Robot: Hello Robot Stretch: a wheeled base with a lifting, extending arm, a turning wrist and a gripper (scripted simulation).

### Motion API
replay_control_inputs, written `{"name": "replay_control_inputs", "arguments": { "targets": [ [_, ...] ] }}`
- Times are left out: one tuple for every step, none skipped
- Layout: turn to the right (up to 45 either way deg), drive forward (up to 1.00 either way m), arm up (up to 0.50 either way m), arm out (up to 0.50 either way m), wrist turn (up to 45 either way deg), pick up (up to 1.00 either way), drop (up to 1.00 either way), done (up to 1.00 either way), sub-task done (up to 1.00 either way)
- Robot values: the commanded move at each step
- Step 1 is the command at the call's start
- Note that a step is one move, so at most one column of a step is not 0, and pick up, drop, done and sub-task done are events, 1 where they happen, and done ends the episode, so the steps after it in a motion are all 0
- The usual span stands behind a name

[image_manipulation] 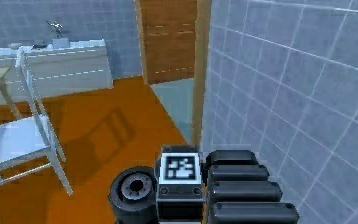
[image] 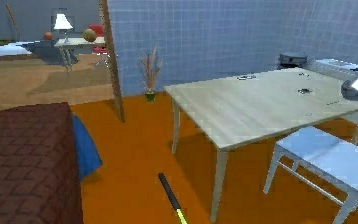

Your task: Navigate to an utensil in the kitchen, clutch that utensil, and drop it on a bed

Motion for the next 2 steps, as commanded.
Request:
{"name": "replay_control_inputs", "arguments": {
  "targets": [
    [-21.0, 0.00, 0.00, 0.00, 0.0, 0.00, 0.00, 0.00, 0.00],
    [0.0, 1.00, 0.00, 0.00, 0.0, 0.00, 0.00, 0.00, 0.00]
  ]
}}
